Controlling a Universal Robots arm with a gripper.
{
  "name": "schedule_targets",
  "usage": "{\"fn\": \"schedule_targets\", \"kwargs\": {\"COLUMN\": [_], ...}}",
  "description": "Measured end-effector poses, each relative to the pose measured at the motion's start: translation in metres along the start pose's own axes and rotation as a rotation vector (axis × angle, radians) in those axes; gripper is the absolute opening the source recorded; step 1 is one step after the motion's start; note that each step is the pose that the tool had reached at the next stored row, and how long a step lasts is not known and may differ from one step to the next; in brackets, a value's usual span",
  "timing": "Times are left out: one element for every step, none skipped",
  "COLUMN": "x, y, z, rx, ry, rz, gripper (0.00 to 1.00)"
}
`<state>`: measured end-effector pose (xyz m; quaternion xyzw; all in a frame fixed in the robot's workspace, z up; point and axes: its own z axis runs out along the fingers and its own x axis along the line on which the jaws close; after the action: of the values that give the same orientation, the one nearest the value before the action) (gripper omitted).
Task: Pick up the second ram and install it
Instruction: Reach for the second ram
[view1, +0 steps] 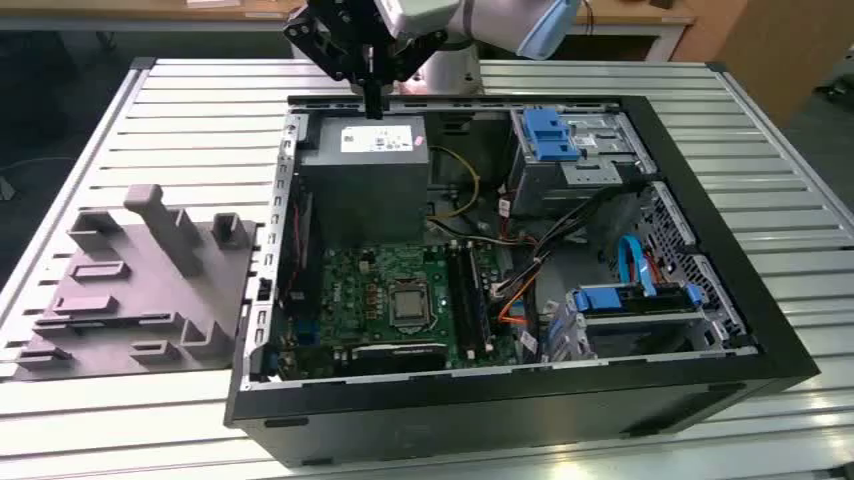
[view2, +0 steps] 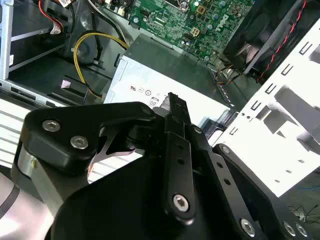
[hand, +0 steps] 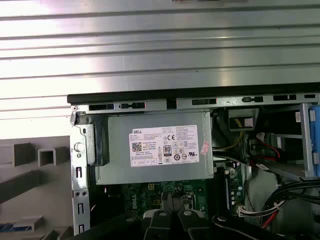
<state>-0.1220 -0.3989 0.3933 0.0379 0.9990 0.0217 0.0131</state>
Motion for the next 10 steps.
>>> {"fn": "schedule_targets", "kwargs": {"x": [0.0000,0.0000,0.0000,0.0000,0.0000,0.0000,0.0000,0.0000,0.0000,0.0000], "y": [0.0000,0.0000,0.0000,0.0000,0.0000,0.0000,0.0000,0.0000,0.0000,0.0000], "z": [0.0000,0.0000,0.0000,0.0000,0.0000,0.0000,0.0000,0.0000,0.0000,0.0000], "rx": [0.0000,0.0000,0.0000,0.0000,0.0000,0.0000,0.0000,0.0000,0.0000,0.0000], "ry": [0.0000,0.0000,0.0000,0.0000,0.0000,0.0000,0.0000,0.0000,0.0000,0.0000], "rz": [0.000,0.000,0.000,0.000,0.000,0.000,0.000,0.000,0.000,0.000], "gripper": [0.10,0.10,0.10,0.10,0.10,0.10,0.10,0.10,0.10,0.10]}}
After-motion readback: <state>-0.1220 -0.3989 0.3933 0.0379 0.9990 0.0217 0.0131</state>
